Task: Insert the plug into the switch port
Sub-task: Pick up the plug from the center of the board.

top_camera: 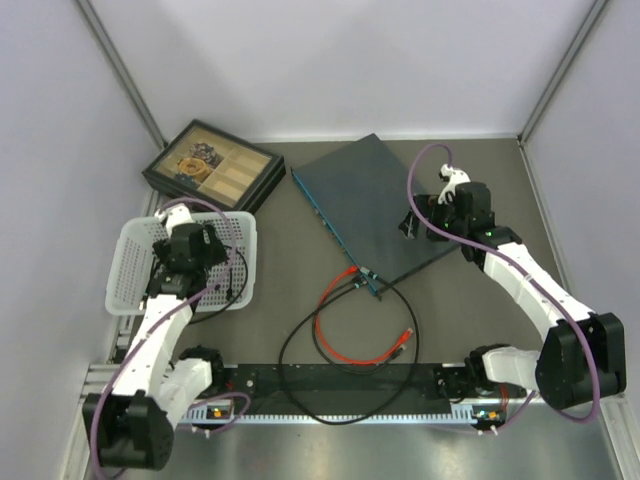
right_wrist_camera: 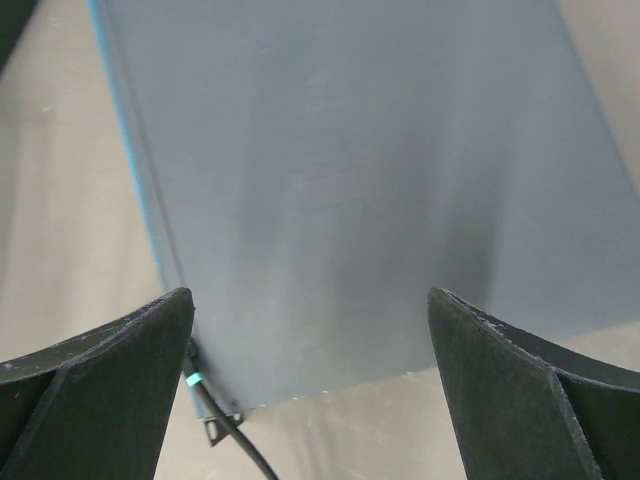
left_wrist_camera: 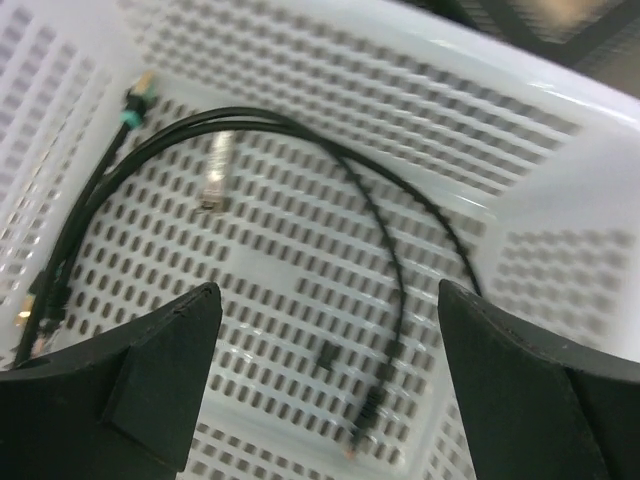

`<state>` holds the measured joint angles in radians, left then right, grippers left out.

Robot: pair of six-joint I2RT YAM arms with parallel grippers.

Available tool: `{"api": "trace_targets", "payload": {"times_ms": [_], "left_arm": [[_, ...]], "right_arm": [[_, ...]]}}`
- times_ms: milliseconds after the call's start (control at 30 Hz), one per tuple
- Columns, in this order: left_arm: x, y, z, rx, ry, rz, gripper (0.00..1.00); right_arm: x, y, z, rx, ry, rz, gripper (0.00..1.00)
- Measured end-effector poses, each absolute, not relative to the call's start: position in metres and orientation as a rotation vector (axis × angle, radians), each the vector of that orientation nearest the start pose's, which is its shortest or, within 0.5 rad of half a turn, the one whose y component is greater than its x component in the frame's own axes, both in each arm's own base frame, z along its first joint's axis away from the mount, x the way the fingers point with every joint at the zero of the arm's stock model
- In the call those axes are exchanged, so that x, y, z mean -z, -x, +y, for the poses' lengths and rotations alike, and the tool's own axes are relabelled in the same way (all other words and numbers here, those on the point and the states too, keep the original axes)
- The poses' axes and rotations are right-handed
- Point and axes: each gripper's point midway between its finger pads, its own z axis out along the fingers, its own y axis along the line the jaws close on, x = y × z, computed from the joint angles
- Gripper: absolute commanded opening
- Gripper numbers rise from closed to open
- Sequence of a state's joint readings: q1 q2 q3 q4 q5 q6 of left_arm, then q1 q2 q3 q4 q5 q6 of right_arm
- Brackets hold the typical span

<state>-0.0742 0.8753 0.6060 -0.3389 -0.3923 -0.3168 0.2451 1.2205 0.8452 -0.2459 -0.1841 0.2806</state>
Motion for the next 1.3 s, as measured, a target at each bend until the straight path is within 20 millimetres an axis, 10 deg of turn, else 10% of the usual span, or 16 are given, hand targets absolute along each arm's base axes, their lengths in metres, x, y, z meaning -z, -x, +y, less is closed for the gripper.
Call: {"api": "trace_targets", "payload": {"times_ms": [600,1300], "left_arm": [[-0.048,-0.331,0.136,-0.233,0.828,2.181,0.51],[-0.029,-0.362,0.139,-0.087,0.799,2.253,0.11]], "right_arm": [[-0.159,-0.333,0.148,-0.630,0.129,2.167,0.99],[-0.161,-0.333,0.147,-0.625,0.129,2.157,0.99]]}}
